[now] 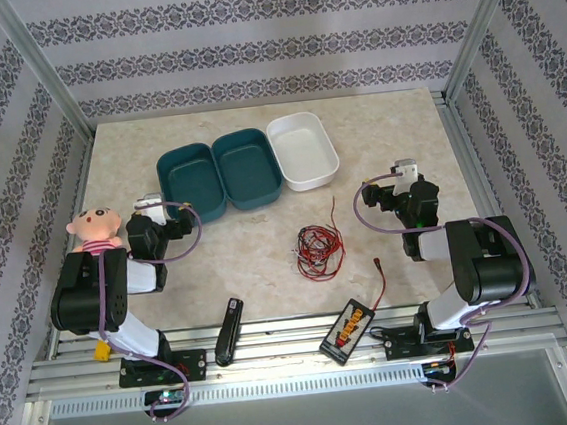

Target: Untangle the cables

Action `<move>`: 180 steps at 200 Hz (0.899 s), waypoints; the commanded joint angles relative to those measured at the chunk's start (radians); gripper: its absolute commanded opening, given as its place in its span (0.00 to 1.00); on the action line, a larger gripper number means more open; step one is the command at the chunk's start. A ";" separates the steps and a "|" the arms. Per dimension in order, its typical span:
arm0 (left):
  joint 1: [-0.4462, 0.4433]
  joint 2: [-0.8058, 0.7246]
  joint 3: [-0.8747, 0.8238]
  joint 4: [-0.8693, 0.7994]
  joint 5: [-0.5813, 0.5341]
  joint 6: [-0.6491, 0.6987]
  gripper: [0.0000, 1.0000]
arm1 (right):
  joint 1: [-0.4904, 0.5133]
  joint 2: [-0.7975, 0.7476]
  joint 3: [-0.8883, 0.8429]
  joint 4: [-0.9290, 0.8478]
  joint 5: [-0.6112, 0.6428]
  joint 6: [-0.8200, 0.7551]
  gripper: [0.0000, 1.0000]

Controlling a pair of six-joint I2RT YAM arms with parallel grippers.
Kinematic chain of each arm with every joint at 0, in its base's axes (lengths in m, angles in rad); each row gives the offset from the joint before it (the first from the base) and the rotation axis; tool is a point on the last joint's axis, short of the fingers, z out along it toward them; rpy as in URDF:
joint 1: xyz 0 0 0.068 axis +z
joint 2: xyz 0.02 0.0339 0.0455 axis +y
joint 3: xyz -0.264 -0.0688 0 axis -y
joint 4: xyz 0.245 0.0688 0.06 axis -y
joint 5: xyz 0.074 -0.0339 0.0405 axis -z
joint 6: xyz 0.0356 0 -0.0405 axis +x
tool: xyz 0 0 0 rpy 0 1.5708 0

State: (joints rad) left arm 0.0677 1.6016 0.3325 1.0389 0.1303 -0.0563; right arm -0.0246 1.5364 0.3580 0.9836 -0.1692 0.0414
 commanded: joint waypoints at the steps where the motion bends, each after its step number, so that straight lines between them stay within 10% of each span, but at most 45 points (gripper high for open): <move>1: 0.004 -0.007 0.017 -0.018 0.018 0.013 0.99 | -0.008 0.005 0.005 0.012 0.002 -0.006 0.98; 122: 0.005 -0.016 -0.034 0.079 -0.004 0.001 0.99 | -0.008 -0.001 0.004 0.013 0.010 -0.002 0.98; 180: 0.004 -0.338 -0.064 -0.126 -0.049 -0.011 0.99 | -0.009 -0.184 0.010 -0.158 0.168 0.044 0.98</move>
State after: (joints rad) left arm 0.0677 1.4136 0.2481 1.0237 0.1001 -0.0570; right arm -0.0246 1.4334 0.3580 0.8974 -0.0731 0.0574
